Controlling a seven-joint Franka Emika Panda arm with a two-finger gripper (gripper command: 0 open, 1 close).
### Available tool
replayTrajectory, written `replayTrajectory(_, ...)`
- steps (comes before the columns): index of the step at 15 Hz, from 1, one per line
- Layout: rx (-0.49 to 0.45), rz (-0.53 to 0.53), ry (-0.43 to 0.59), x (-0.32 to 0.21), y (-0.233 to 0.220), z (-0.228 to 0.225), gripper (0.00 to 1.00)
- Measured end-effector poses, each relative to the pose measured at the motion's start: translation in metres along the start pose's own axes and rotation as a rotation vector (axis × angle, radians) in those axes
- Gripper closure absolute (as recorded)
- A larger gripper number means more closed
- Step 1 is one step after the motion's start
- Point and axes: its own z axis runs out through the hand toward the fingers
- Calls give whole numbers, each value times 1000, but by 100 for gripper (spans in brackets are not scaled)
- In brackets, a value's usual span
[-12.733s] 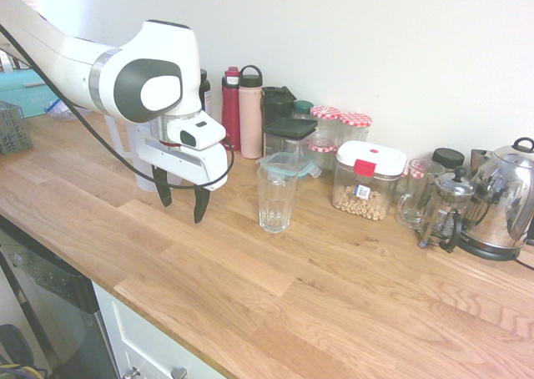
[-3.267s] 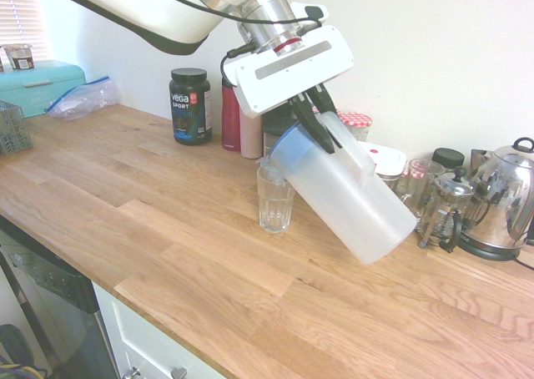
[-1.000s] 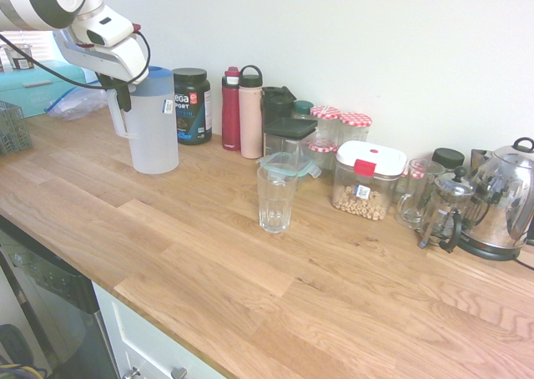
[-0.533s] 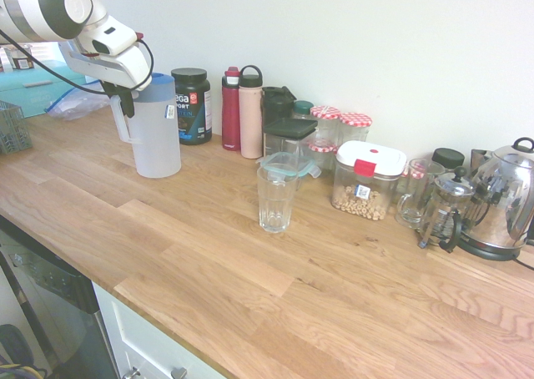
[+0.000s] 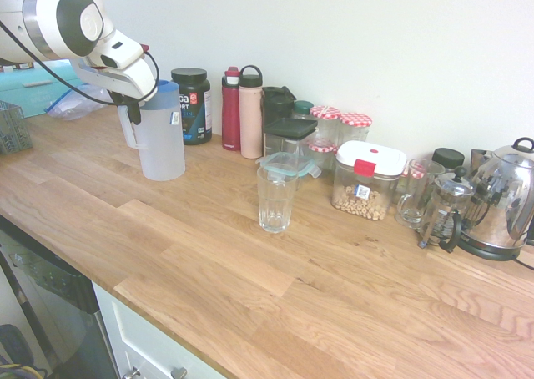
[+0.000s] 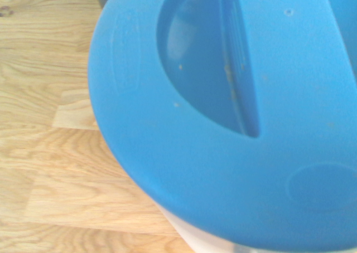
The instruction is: Pour me some water
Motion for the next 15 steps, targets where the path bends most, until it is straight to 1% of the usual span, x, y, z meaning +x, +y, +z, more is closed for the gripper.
replayTrajectory(4, -12, -5, 1, 0, 1, 0, 0)
replayTrajectory(8, -111, -26, -35, -3, 13, 8, 0)
replayTrajectory(10, -173, -48, -56, -7, 19, 3, 0)
replayTrajectory(13, -264, -97, -151, -10, 19, -32, 0)
replayTrajectory(15, -330, -164, -263, -20, 22, -61, 0)
